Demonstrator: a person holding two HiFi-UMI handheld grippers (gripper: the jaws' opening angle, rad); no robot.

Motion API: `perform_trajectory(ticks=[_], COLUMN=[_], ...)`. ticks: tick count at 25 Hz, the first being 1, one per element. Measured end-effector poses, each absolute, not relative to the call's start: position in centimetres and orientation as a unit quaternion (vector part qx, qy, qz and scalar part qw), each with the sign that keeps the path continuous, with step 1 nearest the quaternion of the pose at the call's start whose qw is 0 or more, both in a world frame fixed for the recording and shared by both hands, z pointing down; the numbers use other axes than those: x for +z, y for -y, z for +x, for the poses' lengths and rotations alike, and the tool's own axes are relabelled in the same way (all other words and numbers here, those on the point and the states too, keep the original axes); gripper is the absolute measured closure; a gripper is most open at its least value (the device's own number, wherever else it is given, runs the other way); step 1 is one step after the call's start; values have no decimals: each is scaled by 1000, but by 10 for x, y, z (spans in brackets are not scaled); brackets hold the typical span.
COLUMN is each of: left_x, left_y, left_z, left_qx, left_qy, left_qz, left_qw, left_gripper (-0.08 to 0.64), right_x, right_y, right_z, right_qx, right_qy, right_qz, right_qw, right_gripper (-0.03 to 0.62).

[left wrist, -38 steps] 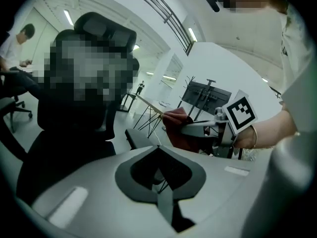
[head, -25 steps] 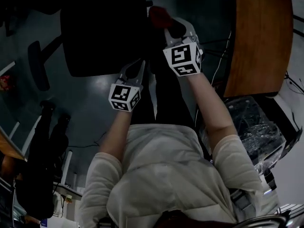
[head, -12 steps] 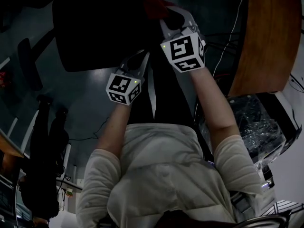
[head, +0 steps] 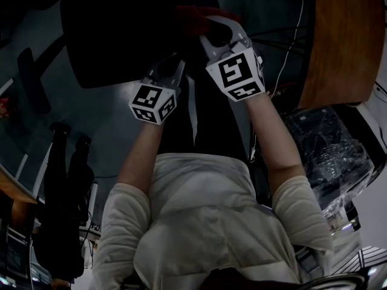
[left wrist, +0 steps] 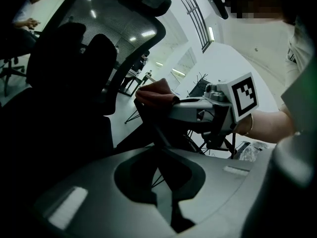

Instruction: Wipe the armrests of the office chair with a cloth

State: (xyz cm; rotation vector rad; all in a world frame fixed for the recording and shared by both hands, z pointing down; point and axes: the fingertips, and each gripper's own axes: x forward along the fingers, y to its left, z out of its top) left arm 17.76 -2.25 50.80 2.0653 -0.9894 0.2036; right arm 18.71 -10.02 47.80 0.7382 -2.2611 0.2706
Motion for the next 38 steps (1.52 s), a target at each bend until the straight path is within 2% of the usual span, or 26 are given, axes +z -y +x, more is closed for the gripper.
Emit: perform_trajectory(ticks=[9,20,27,33,38], left_x=[507,509,508,509,509], left_y=[19,17,11,11,10], left_z=[181,175,175,176,176], left_qx=[75,85,100,109,124], left_qy=[384,372,371,373,379], left_qz=[817,832,831,828,826], left_qw=[423,403,402,405,399], left_gripper=[555,555,554,554,555], right_x=[472,474,469,466,480], right_y=[30,-35,-64,18,114], right_z=[196,189,203,267,282], right_qx=[172,240,345,304,266], right_qy=[875,861,842,812,807], right_qz=[290,298,264,397,454], right_qw=[348,335,320,301,266], right_gripper=[548,549,549,549,549])
